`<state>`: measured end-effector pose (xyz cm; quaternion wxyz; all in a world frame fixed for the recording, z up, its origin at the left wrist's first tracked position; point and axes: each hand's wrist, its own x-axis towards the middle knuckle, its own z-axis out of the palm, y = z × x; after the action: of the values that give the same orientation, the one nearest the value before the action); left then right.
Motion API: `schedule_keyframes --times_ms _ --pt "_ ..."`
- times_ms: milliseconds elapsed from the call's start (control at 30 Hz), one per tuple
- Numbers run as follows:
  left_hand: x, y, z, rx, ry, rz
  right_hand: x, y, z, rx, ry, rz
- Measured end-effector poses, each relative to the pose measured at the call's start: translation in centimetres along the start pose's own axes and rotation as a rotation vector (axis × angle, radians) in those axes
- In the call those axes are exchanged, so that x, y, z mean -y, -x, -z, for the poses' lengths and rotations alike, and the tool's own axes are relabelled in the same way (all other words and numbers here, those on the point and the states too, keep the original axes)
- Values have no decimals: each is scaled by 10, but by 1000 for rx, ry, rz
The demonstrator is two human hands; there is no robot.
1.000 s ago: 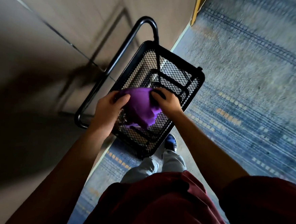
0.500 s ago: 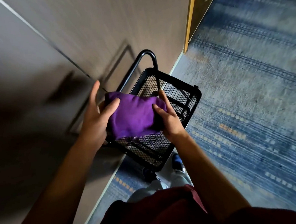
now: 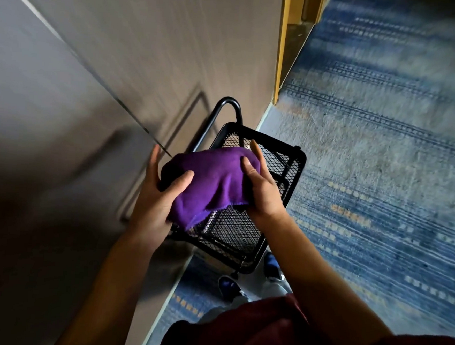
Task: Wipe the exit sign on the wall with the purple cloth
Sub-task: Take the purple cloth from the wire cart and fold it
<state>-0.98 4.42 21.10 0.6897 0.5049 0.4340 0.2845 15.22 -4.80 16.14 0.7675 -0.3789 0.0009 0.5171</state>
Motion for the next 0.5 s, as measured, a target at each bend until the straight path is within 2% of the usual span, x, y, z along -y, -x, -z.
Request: schedule_keyframes --times_ms 67,233,400,500 --pt "-4 1 3 3 -18 -41 -3 4 -4 -44 -8 -10" --pt "-9 6 18 2 -174 -220 -16 12 -5 -35 68 -25" --pt "-9 13 43 -1 -354 -350 -30 25 12 -94 608 102" --pt "-5 20 54 -7 -467 -381 -38 39 16 -86 768 213"
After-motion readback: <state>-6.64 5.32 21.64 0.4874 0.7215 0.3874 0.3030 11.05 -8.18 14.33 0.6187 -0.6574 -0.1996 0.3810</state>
